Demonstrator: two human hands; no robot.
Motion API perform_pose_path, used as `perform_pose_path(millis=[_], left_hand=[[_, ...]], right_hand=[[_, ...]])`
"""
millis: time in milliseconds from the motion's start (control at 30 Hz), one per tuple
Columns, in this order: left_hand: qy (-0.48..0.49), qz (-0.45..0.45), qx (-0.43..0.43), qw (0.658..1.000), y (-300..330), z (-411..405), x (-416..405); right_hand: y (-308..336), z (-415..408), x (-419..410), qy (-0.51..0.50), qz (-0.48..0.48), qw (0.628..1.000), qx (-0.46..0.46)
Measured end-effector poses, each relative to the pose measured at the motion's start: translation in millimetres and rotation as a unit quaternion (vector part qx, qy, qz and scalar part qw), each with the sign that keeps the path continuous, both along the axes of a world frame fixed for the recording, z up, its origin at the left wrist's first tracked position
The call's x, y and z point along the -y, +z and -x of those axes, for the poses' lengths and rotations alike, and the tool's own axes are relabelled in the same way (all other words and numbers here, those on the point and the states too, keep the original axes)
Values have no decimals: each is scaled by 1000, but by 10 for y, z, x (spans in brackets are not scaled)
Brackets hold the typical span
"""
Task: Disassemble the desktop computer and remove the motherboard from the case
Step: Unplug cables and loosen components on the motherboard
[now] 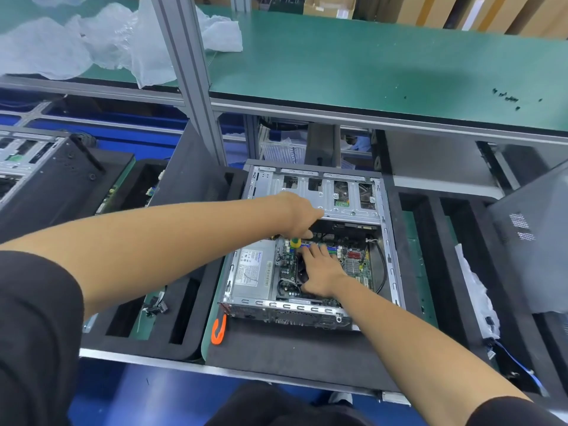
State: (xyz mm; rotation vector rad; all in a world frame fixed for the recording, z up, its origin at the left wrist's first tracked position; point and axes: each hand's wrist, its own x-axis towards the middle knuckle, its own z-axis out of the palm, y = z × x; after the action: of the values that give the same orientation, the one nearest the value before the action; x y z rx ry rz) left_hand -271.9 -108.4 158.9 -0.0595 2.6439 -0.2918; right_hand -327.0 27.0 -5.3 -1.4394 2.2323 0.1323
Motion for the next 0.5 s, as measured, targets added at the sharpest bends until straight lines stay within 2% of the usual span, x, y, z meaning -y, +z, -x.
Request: perform_pose_path(millis=[33, 100, 200, 267, 400, 500], left_hand=[[-19, 4, 9, 1000, 30, -1, 15], [-118, 43, 8, 992, 102, -10, 65], [-318, 87, -1, 944, 154, -10, 127], [-394, 112, 2, 912, 169, -33, 179], [-439, 100, 8, 893, 107, -94, 240], [-386, 90, -4, 918, 86, -117, 254]], right_hand=[[2, -2, 1, 0, -4, 1000, -1], [8, -2, 3, -2, -8, 1000, 1], [9, -2, -5, -4, -6, 1000, 11], [11, 1, -10, -6, -5, 1000, 16], [21, 0, 6, -3, -11, 1000, 16], [19, -3, -9, 3, -9, 1000, 8]])
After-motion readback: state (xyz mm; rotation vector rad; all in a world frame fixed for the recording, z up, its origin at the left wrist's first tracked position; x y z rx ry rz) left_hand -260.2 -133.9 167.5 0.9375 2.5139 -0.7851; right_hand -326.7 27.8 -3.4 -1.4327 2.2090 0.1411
